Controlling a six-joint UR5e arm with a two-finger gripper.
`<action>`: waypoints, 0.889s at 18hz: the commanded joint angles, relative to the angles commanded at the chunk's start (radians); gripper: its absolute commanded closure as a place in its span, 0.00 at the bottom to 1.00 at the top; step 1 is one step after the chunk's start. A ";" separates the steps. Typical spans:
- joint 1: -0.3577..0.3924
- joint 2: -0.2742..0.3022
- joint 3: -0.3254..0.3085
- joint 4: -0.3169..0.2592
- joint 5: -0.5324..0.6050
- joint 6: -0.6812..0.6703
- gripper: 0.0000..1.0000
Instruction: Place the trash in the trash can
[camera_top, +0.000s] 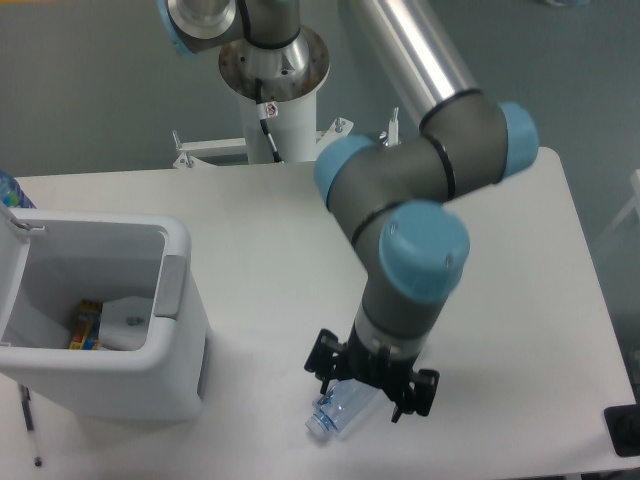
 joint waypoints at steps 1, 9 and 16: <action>-0.009 -0.011 0.000 0.002 0.018 0.015 0.00; -0.061 -0.038 -0.090 0.092 0.095 0.058 0.00; -0.071 -0.041 -0.126 0.138 0.097 0.138 0.00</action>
